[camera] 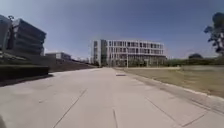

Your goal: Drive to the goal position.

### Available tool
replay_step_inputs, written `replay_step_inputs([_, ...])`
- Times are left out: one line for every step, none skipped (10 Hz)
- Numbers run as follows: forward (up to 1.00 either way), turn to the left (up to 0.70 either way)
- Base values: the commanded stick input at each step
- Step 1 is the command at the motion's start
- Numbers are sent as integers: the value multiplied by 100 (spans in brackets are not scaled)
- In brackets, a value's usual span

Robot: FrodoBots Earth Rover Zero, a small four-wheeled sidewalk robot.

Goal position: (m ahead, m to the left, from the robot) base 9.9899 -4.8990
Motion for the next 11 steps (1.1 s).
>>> replay_step_inputs([70, 36])
replay_step_inputs([70, 36])
replay_step_inputs([70, 36])
replay_step_inputs([70, 36])
replay_step_inputs([70, 5])
replay_step_inputs([70, 1])
replay_step_inputs([70, 1])
replay_step_inputs([70, 1])
replay_step_inputs([70, 1])
replay_step_inputs([70, 1])
replay_step_inputs([70, 1])
